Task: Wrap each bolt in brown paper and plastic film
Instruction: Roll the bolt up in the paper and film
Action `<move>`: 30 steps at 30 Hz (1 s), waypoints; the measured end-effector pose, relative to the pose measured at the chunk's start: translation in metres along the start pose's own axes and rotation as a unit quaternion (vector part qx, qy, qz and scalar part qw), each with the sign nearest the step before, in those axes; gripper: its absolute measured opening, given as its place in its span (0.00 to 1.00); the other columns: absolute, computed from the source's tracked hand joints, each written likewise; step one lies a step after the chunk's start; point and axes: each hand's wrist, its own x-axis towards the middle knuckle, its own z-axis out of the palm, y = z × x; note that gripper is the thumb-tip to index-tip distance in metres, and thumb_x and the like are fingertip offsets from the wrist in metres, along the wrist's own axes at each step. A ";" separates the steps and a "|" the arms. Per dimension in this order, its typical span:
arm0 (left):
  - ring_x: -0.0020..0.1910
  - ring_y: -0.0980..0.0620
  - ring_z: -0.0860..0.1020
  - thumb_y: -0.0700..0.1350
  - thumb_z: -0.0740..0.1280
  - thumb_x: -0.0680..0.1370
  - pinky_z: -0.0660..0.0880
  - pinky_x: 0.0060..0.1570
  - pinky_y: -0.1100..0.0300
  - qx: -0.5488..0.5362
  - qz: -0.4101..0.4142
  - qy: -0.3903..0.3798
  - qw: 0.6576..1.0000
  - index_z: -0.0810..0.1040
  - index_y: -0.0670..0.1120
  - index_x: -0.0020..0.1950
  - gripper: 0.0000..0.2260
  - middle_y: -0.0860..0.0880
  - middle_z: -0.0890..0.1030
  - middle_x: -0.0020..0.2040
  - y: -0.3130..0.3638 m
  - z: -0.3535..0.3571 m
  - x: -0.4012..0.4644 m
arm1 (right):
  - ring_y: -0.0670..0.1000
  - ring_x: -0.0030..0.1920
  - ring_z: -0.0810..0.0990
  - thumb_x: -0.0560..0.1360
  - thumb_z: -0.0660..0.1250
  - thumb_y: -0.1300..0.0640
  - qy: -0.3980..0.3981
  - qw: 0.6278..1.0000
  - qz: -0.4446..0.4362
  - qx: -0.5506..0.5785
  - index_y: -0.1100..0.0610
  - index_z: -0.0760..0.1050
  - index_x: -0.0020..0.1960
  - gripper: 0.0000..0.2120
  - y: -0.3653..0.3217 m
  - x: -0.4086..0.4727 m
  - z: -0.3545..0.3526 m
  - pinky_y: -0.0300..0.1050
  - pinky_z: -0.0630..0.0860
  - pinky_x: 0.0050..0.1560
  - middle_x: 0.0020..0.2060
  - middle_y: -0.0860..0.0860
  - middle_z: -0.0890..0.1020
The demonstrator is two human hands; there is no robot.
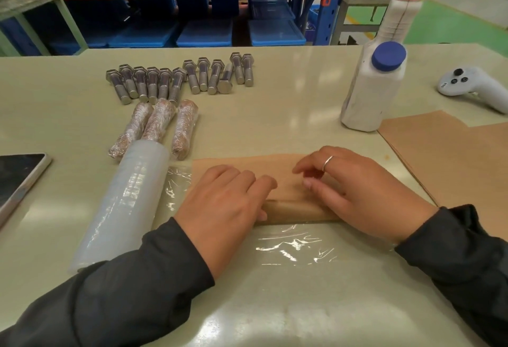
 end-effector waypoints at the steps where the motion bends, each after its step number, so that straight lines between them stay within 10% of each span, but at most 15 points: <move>1: 0.31 0.46 0.77 0.44 0.56 0.72 0.65 0.48 0.55 -0.006 -0.003 -0.002 1.000 0.81 0.42 0.43 0.14 0.48 0.78 0.33 0.000 0.000 0.000 | 0.47 0.54 0.73 0.77 0.64 0.57 0.017 1.000 0.021 -0.006 0.53 0.75 0.61 0.13 0.004 0.003 0.002 0.32 0.63 0.53 0.52 0.47 0.77; 7: 0.31 0.50 0.77 0.47 0.55 0.73 0.75 0.49 0.57 0.007 0.010 0.004 1.000 0.81 0.46 0.38 0.15 0.51 0.78 0.33 0.001 -0.001 -0.001 | 0.51 0.69 0.61 0.78 0.59 0.47 -0.048 0.984 0.148 -0.085 0.50 0.58 0.74 0.26 0.027 0.014 0.004 0.44 0.57 0.68 0.70 0.49 0.65; 19: 0.33 0.50 0.78 0.46 0.56 0.72 0.76 0.51 0.51 0.013 0.010 0.019 1.000 0.82 0.47 0.38 0.15 0.51 0.78 0.34 0.002 0.002 -0.005 | 0.51 0.52 0.74 0.74 0.69 0.58 0.105 0.988 0.075 -0.080 0.50 0.83 0.48 0.06 0.021 0.015 -0.007 0.41 0.58 0.53 0.46 0.46 0.81; 25: 0.34 0.49 0.78 0.42 0.61 0.72 0.69 0.57 0.49 0.034 0.011 0.063 0.997 0.82 0.46 0.38 0.10 0.49 0.78 0.35 0.003 0.002 -0.007 | 0.43 0.38 0.71 0.76 0.63 0.61 0.064 0.997 0.045 -0.007 0.54 0.75 0.47 0.04 0.016 0.009 -0.013 0.25 0.65 0.42 0.38 0.44 0.75; 30: 0.36 0.47 0.76 0.39 0.68 0.69 0.63 0.41 0.57 0.038 0.021 0.049 0.998 0.82 0.44 0.39 0.03 0.48 0.77 0.36 0.005 -0.001 -0.008 | 0.44 0.32 0.70 0.76 0.59 0.55 0.009 0.994 0.052 0.092 0.48 0.65 0.44 0.04 0.011 0.003 -0.011 0.34 0.66 0.33 0.28 0.45 0.71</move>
